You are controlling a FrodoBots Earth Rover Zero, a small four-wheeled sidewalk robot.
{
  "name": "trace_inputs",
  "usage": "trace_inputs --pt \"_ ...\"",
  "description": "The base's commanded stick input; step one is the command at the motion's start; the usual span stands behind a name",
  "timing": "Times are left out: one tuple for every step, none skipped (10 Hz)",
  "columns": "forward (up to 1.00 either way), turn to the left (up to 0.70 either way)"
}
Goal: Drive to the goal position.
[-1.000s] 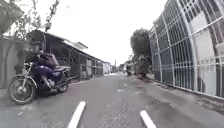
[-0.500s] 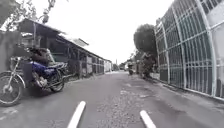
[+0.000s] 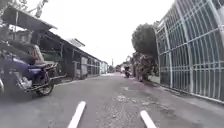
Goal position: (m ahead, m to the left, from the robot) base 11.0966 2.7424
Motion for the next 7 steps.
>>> trace_inputs --pt "0.85 0.00" --pt "0.85 0.00" --pt "0.85 0.00" --pt "0.85 0.00" --pt "0.85 0.00" --pt "0.85 0.00" --pt "0.85 0.00"
